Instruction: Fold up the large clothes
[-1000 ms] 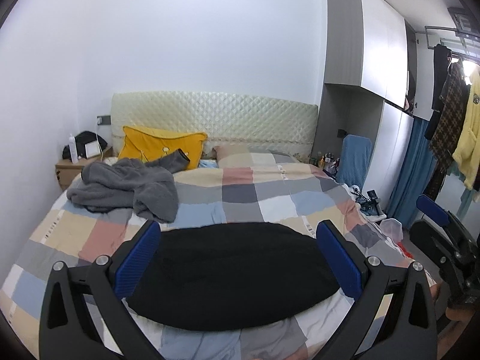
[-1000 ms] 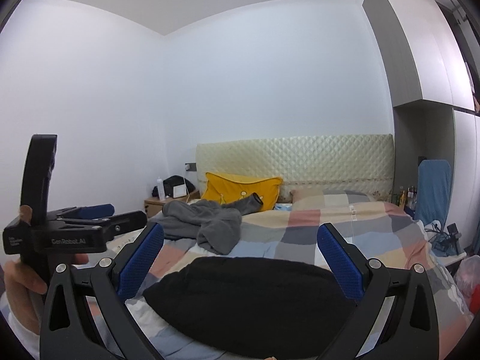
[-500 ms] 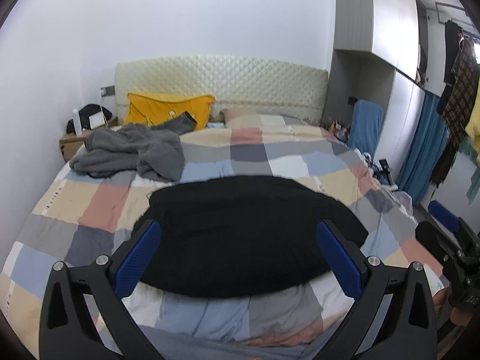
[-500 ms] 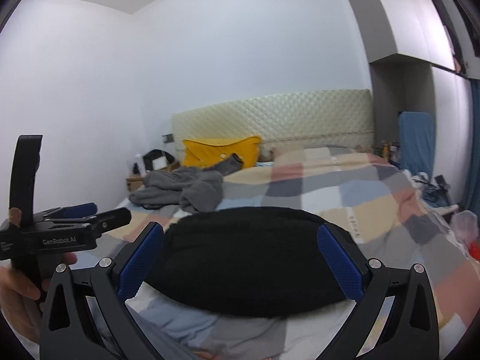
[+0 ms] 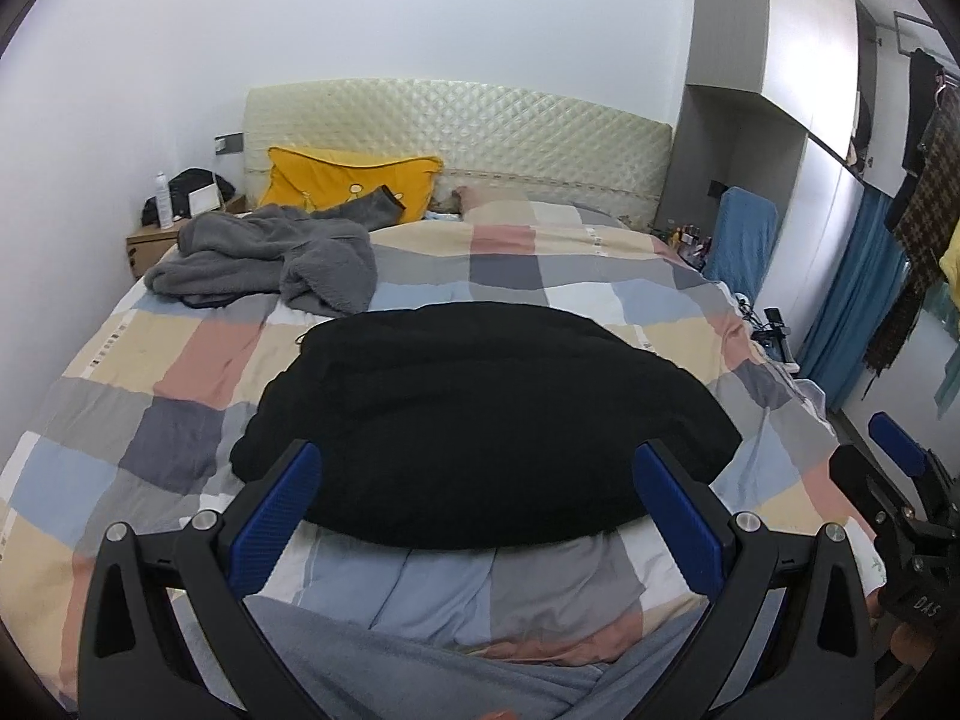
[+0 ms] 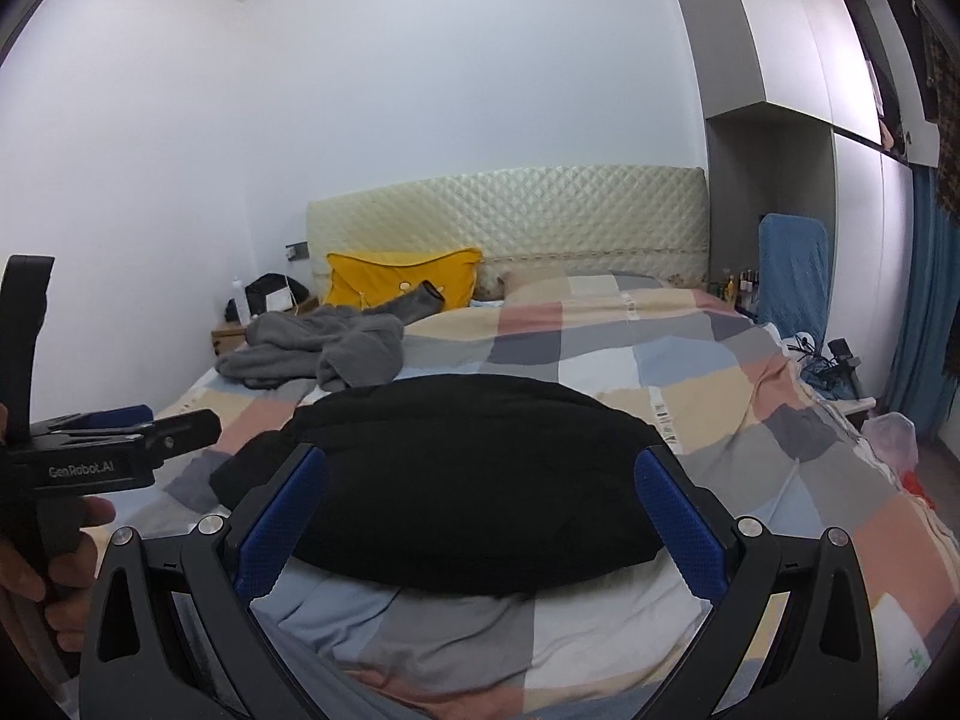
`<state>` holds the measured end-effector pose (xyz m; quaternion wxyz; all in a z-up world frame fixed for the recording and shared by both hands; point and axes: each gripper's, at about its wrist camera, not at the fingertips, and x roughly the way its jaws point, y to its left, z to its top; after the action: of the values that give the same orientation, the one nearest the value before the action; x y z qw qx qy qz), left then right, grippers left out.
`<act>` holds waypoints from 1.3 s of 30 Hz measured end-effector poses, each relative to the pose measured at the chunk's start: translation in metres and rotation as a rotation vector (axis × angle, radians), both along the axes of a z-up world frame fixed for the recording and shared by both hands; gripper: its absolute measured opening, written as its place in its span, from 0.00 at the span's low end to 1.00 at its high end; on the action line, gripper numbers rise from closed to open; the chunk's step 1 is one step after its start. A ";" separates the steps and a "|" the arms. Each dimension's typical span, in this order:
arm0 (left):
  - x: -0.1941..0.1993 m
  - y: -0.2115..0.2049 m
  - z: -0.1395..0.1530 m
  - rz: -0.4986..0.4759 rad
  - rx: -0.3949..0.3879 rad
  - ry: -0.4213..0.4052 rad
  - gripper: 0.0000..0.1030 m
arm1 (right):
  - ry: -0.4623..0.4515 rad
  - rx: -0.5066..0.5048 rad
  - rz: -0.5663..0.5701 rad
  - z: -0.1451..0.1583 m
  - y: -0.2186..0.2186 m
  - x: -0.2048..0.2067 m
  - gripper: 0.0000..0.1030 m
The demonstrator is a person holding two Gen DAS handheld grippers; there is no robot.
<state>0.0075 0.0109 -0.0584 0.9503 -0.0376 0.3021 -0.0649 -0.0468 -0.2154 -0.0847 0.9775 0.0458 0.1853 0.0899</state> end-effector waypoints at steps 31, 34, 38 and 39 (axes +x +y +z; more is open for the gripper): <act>-0.003 0.000 -0.013 -0.007 0.027 0.069 1.00 | 0.043 0.014 -0.024 -0.009 -0.004 0.002 1.00; -0.004 -0.001 -0.014 -0.016 0.025 0.067 1.00 | 0.048 0.014 -0.025 -0.010 -0.004 0.003 1.00; -0.005 -0.001 -0.016 -0.023 0.017 0.068 1.00 | 0.052 0.023 -0.027 -0.013 -0.006 0.004 1.00; -0.005 -0.001 -0.016 -0.026 0.012 0.073 1.00 | 0.052 0.023 -0.029 -0.013 -0.006 0.004 1.00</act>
<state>0.0026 0.0100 -0.0748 0.9379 -0.0306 0.3375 -0.0741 -0.0433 -0.2214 -0.0975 0.9729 0.0621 0.2090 0.0768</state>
